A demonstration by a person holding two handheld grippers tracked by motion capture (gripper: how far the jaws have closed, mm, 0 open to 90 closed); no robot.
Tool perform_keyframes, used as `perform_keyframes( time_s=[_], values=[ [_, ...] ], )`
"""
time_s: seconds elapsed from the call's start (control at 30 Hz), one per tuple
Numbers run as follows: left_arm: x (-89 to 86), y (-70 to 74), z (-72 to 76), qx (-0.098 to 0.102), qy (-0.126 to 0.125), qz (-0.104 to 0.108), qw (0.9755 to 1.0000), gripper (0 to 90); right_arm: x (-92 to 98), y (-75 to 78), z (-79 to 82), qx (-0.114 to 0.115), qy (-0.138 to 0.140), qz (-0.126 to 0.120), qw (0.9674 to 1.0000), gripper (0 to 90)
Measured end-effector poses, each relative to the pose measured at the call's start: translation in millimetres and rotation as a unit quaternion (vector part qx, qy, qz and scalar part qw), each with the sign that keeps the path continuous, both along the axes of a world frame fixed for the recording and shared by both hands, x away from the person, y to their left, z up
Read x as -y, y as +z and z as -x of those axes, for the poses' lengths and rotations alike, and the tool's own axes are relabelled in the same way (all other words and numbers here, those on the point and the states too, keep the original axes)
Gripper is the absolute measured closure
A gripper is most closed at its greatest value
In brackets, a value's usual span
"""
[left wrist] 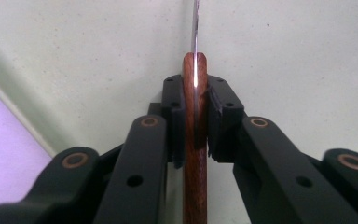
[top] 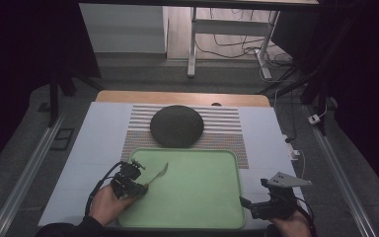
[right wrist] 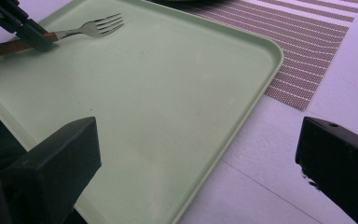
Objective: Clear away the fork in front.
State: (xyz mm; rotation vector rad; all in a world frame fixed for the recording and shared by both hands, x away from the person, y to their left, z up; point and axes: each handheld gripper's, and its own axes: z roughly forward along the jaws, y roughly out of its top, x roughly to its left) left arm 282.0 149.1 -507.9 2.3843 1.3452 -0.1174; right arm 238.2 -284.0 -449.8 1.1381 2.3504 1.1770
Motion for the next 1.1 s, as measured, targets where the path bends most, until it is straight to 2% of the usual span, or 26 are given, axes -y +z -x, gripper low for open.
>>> perform_keyframes(
  time_s=[0.07, 0.23, 0.33, 0.47, 0.63, 0.83, 1.1],
  values=[
    [-1.4, 2.4, 0.2, 0.003, 0.001, 0.005, 1.0000, 75.7, 0.1, -0.1, -0.3, -0.001, 0.001, -0.001, 1.0000, 0.0],
    [-9.8, 16.1, -0.5, 0.029, 0.008, 0.030, 0.9991, 75.5, 0.0, -0.6, -1.9, -0.013, 0.005, -0.003, 0.9999, 0.0],
    [-13.1, 20.5, -4.2, 0.041, 0.008, 0.045, 0.9981, 81.7, -0.4, -1.1, -2.8, -0.017, 0.010, -0.001, 0.9998, 0.0],
    [-12.3, 23.4, -11.3, 0.055, -0.009, 0.057, 0.9968, 88.1, -1.3, -1.4, -3.0, -0.019, 0.012, 0.001, 0.9998, 0.0],
    [-8.5, 26.3, -22.0, 0.073, -0.024, 0.070, 0.9946, 88.5, -2.3, -1.6, -3.2, -0.021, 0.013, 0.007, 0.9997, 0.0],
    [-2.1, 26.5, -34.6, 0.083, -0.037, 0.091, 0.9917, 88.5, -3.4, -2.0, -3.5, -0.023, 0.013, 0.012, 0.9996, 0.0],
    [6.6, 13.5, -55.2, 0.072, -0.035, 0.090, 0.9927, 88.5, -4.1, -2.5, -4.1, -0.025, 0.016, 0.017, 0.9994, 0.0]
  ],
)
